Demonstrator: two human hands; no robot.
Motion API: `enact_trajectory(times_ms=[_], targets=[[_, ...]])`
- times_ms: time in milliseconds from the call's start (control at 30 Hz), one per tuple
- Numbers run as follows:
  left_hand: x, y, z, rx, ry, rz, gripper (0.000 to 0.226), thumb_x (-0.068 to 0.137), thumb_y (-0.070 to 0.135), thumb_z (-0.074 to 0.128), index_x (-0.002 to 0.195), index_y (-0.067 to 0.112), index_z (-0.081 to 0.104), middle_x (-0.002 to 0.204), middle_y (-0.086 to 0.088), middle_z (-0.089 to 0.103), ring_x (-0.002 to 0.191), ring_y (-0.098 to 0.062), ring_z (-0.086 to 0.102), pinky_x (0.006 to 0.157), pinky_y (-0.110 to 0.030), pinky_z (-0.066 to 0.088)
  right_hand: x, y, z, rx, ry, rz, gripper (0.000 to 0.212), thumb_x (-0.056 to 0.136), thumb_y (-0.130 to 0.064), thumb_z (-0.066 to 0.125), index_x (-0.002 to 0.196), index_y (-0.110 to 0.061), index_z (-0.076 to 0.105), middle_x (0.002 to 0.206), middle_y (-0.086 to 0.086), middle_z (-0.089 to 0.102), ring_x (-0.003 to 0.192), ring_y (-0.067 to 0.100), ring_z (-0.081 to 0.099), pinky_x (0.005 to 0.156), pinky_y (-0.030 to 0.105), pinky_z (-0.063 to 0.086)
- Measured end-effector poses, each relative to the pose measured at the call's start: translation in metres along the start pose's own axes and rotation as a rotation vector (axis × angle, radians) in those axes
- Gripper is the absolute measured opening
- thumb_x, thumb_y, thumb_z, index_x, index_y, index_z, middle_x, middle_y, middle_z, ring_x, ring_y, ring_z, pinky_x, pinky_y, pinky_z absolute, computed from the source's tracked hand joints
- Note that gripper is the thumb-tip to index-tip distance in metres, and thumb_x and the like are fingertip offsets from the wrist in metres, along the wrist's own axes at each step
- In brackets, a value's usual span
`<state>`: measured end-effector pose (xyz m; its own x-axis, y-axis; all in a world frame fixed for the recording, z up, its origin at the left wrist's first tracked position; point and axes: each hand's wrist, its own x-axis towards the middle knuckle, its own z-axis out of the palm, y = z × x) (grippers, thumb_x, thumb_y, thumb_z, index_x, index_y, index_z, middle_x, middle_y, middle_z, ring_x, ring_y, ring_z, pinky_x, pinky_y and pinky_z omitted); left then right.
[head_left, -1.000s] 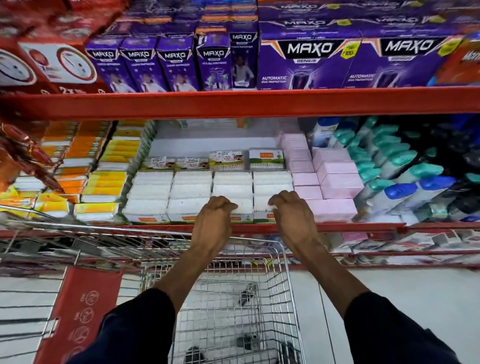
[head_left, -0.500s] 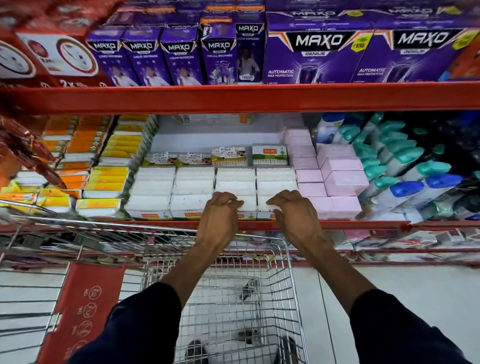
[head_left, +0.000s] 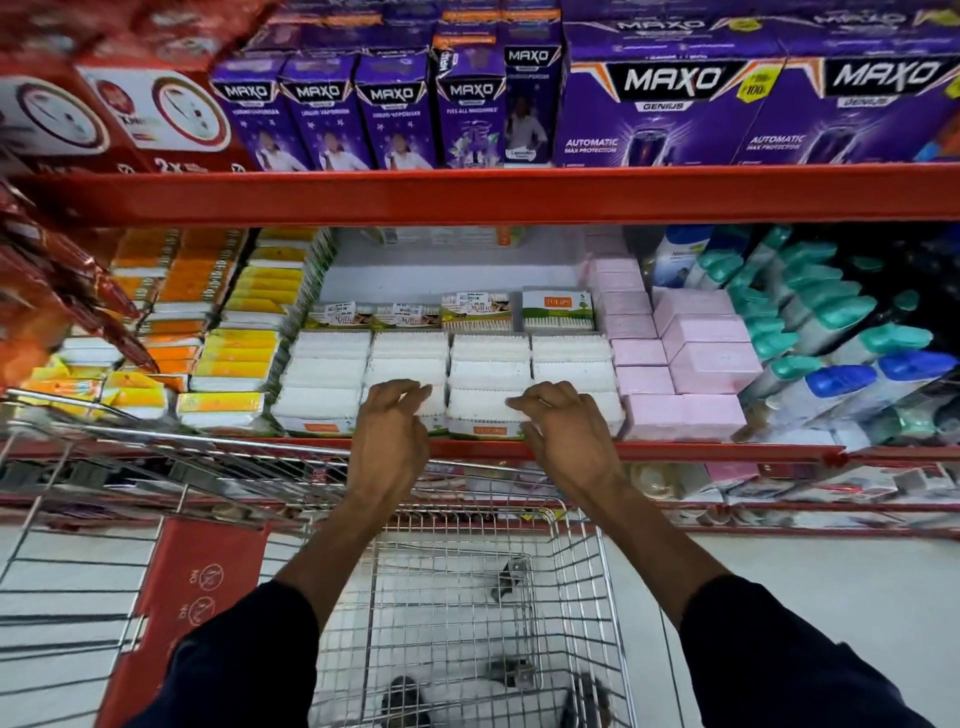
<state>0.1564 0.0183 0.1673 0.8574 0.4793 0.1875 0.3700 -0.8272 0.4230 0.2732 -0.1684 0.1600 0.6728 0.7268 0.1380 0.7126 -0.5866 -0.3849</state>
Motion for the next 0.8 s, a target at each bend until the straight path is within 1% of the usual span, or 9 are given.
enact_trajectory(times_ms=[133,267,467,567,667,800], targets=[[0.004,-0.013,-0.008,0.042,-0.056,0.049,0.036,0.080,-0.008,0.062,0.112,0.007,0.070,0.116,-0.013,0.070,0.113,-0.030,0.059,0.098,-0.038,0.052,0.008,-0.009,0.007,0.001,-0.011,0.038,0.038,0.086,-0.001,0.061,0.117,-0.023,0.067,0.117,0.000,0.065,0.108,0.024,0.054,0.084,0.036,0.042],[0.007,-0.018,-0.012,-0.020,-0.062,0.031,0.033,0.084,-0.007,0.061,0.109,0.012,0.072,0.117,-0.008,0.069,0.113,-0.027,0.058,0.096,-0.040,0.054,0.009,-0.010,0.006,-0.034,-0.017,0.035,0.036,0.088,-0.003,0.060,0.115,-0.025,0.067,0.117,-0.002,0.065,0.107,0.022,0.054,0.084,0.036,0.043],[0.008,-0.022,-0.013,-0.045,-0.082,0.027,0.032,0.085,-0.005,0.061,0.108,0.013,0.072,0.117,-0.006,0.069,0.115,-0.024,0.058,0.100,-0.042,0.052,0.010,-0.013,0.009,-0.047,0.002,0.053,0.035,0.087,-0.004,0.060,0.113,-0.025,0.067,0.115,-0.003,0.065,0.106,0.021,0.055,0.085,0.037,0.045],[0.008,-0.024,-0.012,-0.052,-0.091,0.033,0.033,0.085,-0.007,0.061,0.109,0.012,0.071,0.118,-0.007,0.069,0.115,-0.025,0.057,0.101,-0.040,0.051,0.010,-0.013,0.011,-0.041,0.022,0.062,0.033,0.086,-0.004,0.060,0.111,-0.024,0.069,0.113,-0.001,0.066,0.105,0.022,0.056,0.084,0.038,0.047],[0.008,-0.026,-0.012,-0.067,-0.100,0.039,0.033,0.086,-0.007,0.059,0.111,0.012,0.071,0.120,-0.009,0.068,0.116,-0.026,0.058,0.102,-0.038,0.050,0.010,-0.016,0.013,-0.041,0.031,0.079,0.031,0.085,-0.006,0.061,0.110,-0.023,0.069,0.111,-0.001,0.066,0.104,0.022,0.056,0.085,0.037,0.046],[0.006,-0.032,-0.018,-0.094,-0.086,0.046,0.031,0.087,0.000,0.062,0.115,0.012,0.070,0.123,-0.010,0.067,0.118,-0.026,0.056,0.104,-0.040,0.049,0.011,-0.028,0.018,-0.071,0.081,0.058,0.033,0.085,-0.015,0.066,0.117,-0.023,0.067,0.112,-0.001,0.066,0.105,0.022,0.056,0.086,0.037,0.046]])
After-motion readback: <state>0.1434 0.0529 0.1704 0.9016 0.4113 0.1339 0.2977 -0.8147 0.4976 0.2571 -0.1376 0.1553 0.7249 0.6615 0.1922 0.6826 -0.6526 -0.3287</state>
